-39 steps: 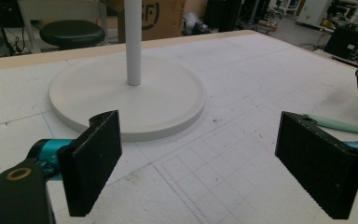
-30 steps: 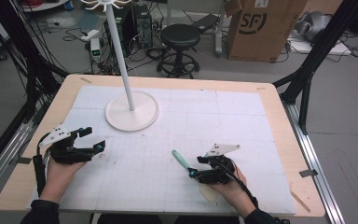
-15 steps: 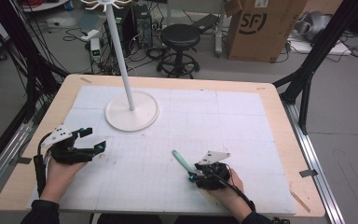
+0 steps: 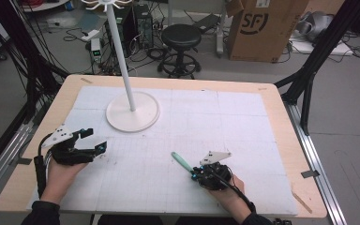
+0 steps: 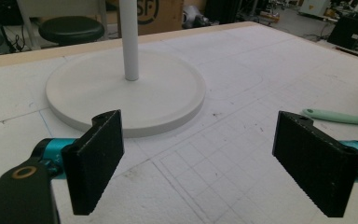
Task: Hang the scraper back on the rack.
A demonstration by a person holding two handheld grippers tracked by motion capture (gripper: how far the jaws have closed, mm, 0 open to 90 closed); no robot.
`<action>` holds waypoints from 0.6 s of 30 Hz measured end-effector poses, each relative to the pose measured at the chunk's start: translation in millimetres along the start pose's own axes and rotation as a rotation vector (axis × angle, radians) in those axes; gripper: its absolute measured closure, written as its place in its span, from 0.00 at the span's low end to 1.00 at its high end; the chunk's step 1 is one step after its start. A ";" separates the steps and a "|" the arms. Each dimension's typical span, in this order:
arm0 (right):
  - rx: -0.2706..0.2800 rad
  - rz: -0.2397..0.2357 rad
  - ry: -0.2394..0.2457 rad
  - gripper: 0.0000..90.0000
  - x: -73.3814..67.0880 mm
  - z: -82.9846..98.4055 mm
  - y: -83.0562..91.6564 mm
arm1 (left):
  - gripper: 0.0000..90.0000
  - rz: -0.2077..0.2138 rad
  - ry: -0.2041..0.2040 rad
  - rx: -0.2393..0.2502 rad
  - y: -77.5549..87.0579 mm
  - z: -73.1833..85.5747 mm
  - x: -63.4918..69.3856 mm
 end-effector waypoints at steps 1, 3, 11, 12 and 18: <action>0.002 -0.009 -0.007 0.89 0.7 0.1 0.0 | 0.19 0.002 -0.002 -0.001 0.1 -0.1 0.1; 0.006 -0.018 -0.011 0.90 1.8 0.1 0.0 | 0.19 0.003 -0.005 -0.001 -0.1 -0.1 0.2; 0.069 -0.063 -0.057 0.90 13.1 -14.4 7.3 | 0.19 0.000 0.001 0.007 0.0 -0.6 -0.7; 0.082 -0.074 -0.053 0.90 14.7 -18.7 9.2 | 0.19 0.000 0.000 0.004 0.1 -0.4 -0.9; 0.166 -0.098 -0.055 0.90 27.5 -45.3 26.1 | 0.19 0.008 -0.001 0.008 0.0 -0.9 0.6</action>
Point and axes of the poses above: each handheld gripper's, and its own axes: y roughly backward along the jaws, z roughly out of its underside, x roughly to its right, the point moved 7 cm from there along -y, roughly forward along the jaws, and after that the axes turned 8 degrees about y, right-handed, at the moved point
